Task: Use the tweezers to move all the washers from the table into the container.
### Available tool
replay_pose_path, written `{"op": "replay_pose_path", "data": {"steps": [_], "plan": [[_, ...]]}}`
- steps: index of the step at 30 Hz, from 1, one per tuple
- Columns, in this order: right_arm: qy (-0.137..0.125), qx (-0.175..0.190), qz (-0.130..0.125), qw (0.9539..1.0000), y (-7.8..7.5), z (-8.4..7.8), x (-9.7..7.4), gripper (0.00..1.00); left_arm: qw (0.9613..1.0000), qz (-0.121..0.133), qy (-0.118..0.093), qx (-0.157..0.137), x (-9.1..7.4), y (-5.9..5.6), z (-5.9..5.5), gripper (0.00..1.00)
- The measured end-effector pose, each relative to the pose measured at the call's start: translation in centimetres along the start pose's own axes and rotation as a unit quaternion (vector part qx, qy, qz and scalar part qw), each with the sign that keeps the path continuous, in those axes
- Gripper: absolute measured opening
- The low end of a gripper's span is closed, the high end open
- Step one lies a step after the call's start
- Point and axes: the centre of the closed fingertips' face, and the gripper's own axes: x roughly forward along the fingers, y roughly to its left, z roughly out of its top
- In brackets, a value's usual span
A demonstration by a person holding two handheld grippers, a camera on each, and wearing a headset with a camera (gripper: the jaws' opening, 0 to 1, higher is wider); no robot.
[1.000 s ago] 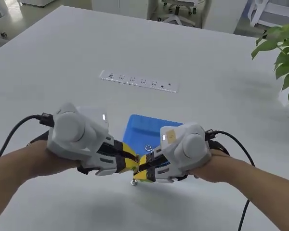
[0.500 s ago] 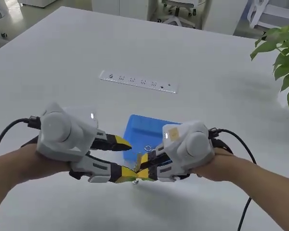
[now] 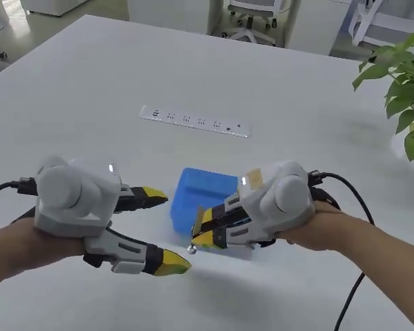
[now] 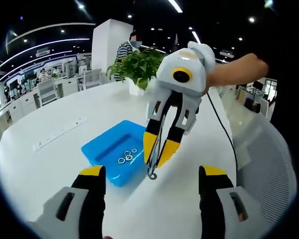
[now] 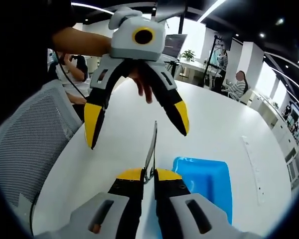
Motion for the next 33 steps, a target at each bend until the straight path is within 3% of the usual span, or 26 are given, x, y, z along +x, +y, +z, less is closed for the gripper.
{"op": "replay_pose_path", "data": {"steps": [7, 18, 33], "plan": [[-0.003, 0.001, -0.01, 0.9999, -1.0, 0.6, -1.2, 0.09, 0.9999, 0.012, -0.009, -0.006, -0.4, 0.2, 0.3, 0.93], [-0.011, 0.005, -0.039, 0.9991, -3.3, 1.0, -3.1, 0.09, 0.9996, 0.02, -0.014, -0.012, -0.7, 0.0, 0.9, 0.99], [0.0, 0.019, -0.064, 0.9978, -5.7, -1.1, -4.4, 0.09, 0.9993, 0.024, -0.027, -0.009, -1.2, 0.1, 1.9, 0.99]]}}
